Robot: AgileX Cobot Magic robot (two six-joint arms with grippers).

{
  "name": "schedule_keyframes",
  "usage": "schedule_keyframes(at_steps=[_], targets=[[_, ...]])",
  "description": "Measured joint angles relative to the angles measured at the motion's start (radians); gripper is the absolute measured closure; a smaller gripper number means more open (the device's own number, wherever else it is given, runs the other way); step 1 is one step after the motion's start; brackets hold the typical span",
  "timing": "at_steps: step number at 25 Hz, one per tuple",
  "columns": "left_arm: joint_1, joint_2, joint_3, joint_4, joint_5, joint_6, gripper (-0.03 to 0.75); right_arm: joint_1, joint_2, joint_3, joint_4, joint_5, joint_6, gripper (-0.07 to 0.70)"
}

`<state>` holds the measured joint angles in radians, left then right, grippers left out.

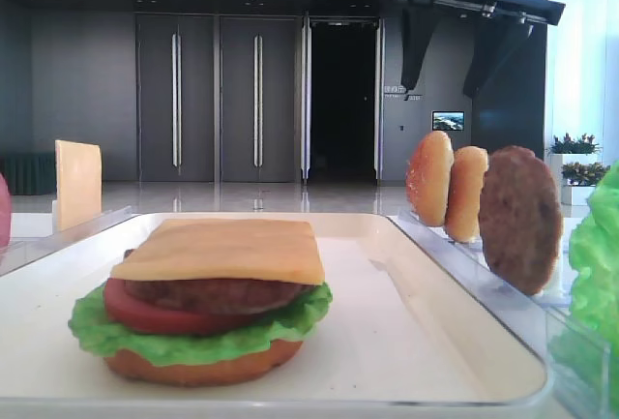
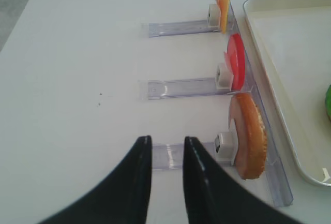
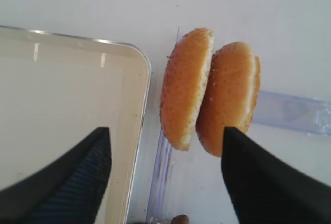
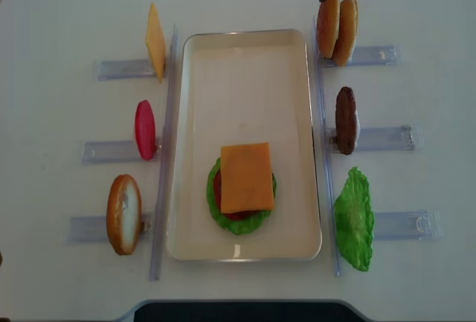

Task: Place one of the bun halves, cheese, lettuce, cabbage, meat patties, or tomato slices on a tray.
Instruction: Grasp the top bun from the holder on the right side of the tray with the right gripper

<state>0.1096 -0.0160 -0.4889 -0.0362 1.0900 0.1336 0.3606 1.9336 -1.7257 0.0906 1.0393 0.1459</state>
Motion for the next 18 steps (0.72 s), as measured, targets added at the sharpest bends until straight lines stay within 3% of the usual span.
schedule_keyframes(at_steps=[18], targets=[[0.0, 0.0, 0.0, 0.008, 0.0, -0.007, 0.556, 0.0, 0.089, 0.0, 0.007, -0.05, -0.05, 0.162]])
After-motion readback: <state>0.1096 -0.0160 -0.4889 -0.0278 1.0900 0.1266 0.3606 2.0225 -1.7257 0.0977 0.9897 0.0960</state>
